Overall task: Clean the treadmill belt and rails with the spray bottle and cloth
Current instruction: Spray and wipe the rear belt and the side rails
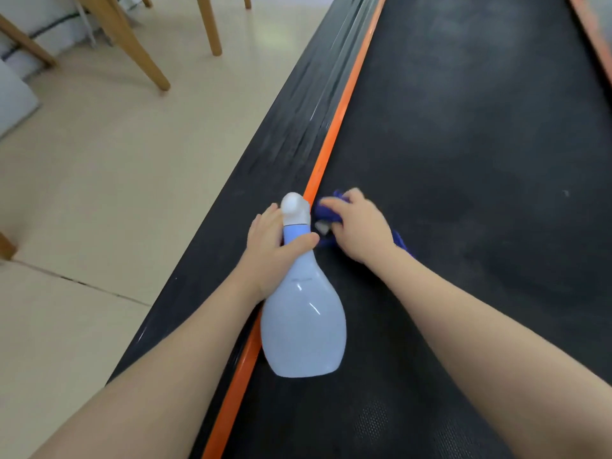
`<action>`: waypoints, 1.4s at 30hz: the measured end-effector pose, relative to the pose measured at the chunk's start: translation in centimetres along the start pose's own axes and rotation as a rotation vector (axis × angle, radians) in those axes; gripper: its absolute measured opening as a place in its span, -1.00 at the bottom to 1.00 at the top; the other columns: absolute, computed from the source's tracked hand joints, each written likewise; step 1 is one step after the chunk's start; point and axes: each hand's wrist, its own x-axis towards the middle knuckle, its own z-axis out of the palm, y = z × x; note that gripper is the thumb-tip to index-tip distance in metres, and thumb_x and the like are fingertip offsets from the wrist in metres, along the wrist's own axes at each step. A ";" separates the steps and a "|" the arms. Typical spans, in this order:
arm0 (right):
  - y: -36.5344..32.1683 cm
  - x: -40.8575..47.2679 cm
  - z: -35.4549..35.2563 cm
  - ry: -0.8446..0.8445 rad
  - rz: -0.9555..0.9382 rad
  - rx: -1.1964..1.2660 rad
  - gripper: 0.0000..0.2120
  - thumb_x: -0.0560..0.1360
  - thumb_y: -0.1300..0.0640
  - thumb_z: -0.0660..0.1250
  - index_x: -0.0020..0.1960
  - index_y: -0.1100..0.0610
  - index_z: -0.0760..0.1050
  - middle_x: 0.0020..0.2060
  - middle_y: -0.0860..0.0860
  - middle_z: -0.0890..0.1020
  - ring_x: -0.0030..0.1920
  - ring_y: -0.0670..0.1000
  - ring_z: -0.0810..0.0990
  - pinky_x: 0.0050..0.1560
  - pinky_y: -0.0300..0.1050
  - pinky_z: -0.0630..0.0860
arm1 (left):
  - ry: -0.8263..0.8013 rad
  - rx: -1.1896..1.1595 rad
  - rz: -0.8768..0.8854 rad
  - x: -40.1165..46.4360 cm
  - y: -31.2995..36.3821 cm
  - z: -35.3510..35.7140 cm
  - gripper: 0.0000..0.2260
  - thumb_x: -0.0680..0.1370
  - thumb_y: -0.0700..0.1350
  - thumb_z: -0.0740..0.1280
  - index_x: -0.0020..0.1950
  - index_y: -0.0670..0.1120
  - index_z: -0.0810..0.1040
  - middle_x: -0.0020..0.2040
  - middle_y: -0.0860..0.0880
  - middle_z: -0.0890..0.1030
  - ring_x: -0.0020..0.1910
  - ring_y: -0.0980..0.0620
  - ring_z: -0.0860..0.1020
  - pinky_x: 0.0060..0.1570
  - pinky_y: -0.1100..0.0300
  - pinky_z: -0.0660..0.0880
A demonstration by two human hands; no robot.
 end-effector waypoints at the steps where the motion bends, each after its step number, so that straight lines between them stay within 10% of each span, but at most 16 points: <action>1: -0.4 -1.6 0.3 -0.029 -0.089 0.028 -0.68 0.52 0.13 0.19 0.27 -0.03 0.44 0.14 0.08 0.38 0.00 0.13 0.45 -0.13 -0.09 0.39 | -0.004 0.070 0.027 -0.1 0.2 0.2 -0.64 0.29 0.26 0.21 -0.04 0.11 0.51 -0.04 0.09 0.50 0.27 -0.17 0.40 0.37 -0.22 0.19; 4: -0.2 -2.5 0.4 -0.043 -0.171 -0.007 -0.71 0.52 0.14 0.19 0.22 -0.05 0.46 0.08 0.04 0.38 -0.09 0.07 0.42 -0.26 -0.13 0.31 | -0.031 0.159 0.025 -0.3 0.4 0.2 -0.42 0.26 0.30 0.15 0.13 -0.01 0.53 0.17 0.01 0.51 0.38 -0.08 0.32 0.42 -0.12 0.12; 9: 0.7 2.2 -0.4 0.072 0.102 -0.108 -0.68 0.53 0.17 0.14 0.26 -0.03 0.42 0.11 0.10 0.35 -0.13 0.11 0.39 -0.28 -0.10 0.29 | -0.015 0.005 -0.001 -1.0 0.5 -0.3 -0.80 0.31 0.14 0.29 -0.13 0.11 0.43 -0.13 0.21 0.42 0.10 0.05 0.41 0.37 -0.15 0.25; 16: -0.4 -3.3 -0.7 -0.080 -0.280 -0.122 -0.66 0.51 0.13 0.19 0.27 -0.06 0.43 0.11 0.06 0.40 -0.14 0.08 0.43 -0.30 -0.13 0.30 | -0.047 -0.037 0.047 -0.7 0.3 -0.5 -0.78 0.29 0.20 0.28 -0.11 0.22 0.43 -0.17 0.33 0.48 -0.03 0.29 0.45 0.28 -0.10 0.35; 22: -0.8 1.1 0.8 0.118 0.054 -0.161 -0.62 0.51 0.16 0.16 0.29 -0.07 0.40 0.10 0.09 0.38 -0.08 0.15 0.45 -0.29 -0.10 0.29 | -0.023 -0.067 0.051 -0.9 -0.1 -0.4 -0.90 0.35 0.06 0.29 -0.18 0.18 0.40 -0.24 0.28 0.49 -0.15 0.17 0.45 0.01 0.16 0.35; 29: 1.5 -5.1 0.1 0.019 -0.360 -0.091 -0.61 0.35 0.11 0.18 0.15 -0.03 0.53 -0.07 0.14 0.51 -0.34 0.16 0.50 -0.46 -0.17 0.29 | -0.033 -0.072 0.107 -0.8 -0.6 -0.6 -0.76 0.27 0.23 0.20 -0.13 0.19 0.40 -0.16 0.15 0.47 -0.02 -0.04 0.48 0.06 0.03 0.43; 35: 0.6 0.0 0.6 0.197 0.107 -0.153 -0.65 0.49 0.18 0.19 0.25 0.01 0.48 0.07 0.16 0.42 -0.11 0.22 0.48 -0.31 -0.08 0.29 | -0.010 -0.048 0.134 -0.6 -0.7 -0.5 -0.74 0.30 0.21 0.18 -0.17 0.07 0.40 -0.19 0.06 0.48 -0.16 0.10 0.45 0.04 0.07 0.42; 42: 2.2 -5.5 0.3 0.027 -0.315 -0.128 -0.62 0.34 0.23 0.37 0.14 0.00 0.55 -0.06 0.16 0.52 -0.35 0.17 0.49 -0.46 -0.16 0.32 | -0.034 -0.011 0.229 -0.5 -1.4 -0.4 -0.57 0.37 0.17 0.17 0.10 -0.05 0.51 0.02 0.05 0.51 0.05 0.25 0.43 0.37 -0.20 0.20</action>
